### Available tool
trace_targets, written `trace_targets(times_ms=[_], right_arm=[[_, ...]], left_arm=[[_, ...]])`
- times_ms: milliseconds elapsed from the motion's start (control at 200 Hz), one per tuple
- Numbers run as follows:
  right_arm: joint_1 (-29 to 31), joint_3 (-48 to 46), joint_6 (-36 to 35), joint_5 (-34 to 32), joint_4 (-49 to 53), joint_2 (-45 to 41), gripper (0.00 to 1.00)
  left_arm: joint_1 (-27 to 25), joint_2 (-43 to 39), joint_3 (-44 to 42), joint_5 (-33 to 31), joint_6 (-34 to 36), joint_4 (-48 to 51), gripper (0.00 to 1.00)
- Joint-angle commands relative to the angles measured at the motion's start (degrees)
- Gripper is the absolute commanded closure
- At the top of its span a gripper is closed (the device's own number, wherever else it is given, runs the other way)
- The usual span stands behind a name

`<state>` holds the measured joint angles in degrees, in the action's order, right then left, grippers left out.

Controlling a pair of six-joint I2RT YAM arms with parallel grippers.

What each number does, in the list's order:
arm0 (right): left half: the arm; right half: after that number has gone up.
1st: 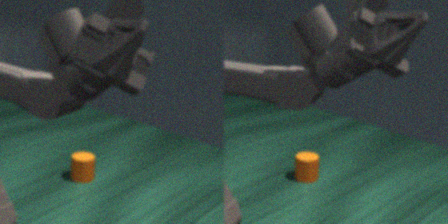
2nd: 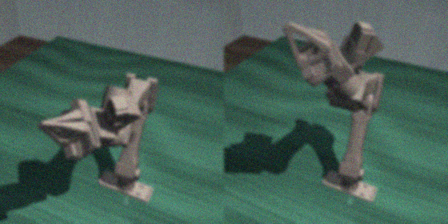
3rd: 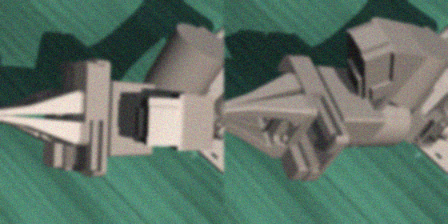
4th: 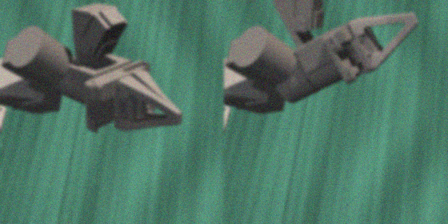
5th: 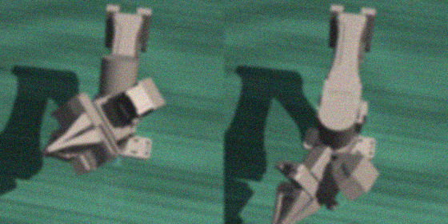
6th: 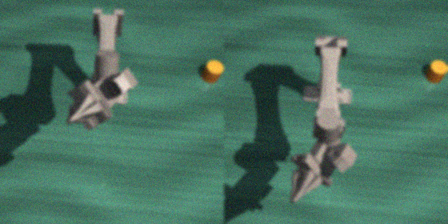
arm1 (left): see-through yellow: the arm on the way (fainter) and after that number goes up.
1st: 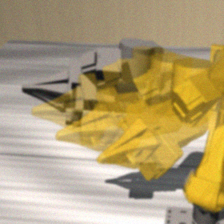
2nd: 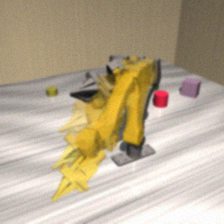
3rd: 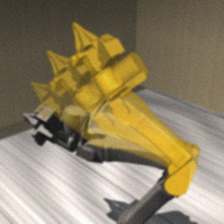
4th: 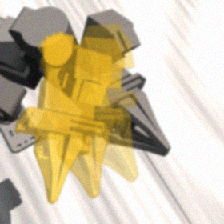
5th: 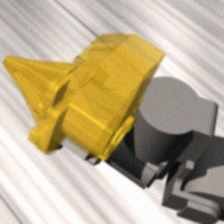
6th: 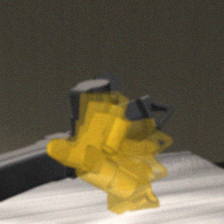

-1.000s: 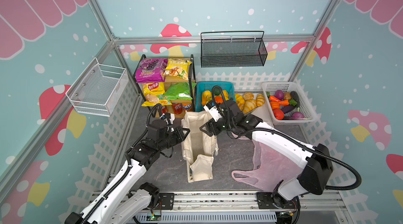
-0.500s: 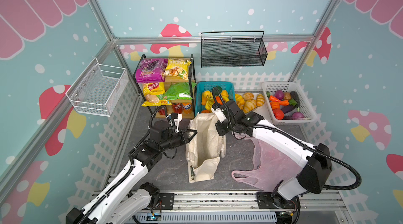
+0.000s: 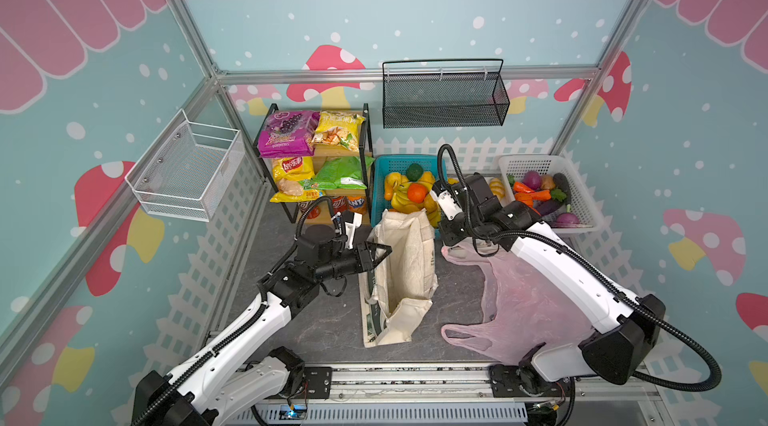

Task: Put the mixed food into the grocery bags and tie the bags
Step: 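Grasp the tote rims and pull them apart to open the bag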

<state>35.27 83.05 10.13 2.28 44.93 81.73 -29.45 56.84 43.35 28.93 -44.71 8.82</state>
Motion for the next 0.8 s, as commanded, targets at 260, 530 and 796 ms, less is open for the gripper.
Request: trace_targets(times_ms=[260,530,796], right_arm=[[0.1,-18.4,13.0,10.1,-16.8,-5.8,0.24],[-0.5,-20.3,13.4,7.9,-19.0,-8.5,0.90],[-2.4,-11.3,5.6,-5.7,-0.2,-8.7,1.00]], left_arm=[[-0.2,-0.3,-0.7,-2.6,-0.4,-2.2,1.00],[-0.3,-0.5,-1.0,-2.2,-0.7,-3.4,1.00],[-0.2,-2.5,-0.5,-5.9,3.8,-3.0,0.54]])
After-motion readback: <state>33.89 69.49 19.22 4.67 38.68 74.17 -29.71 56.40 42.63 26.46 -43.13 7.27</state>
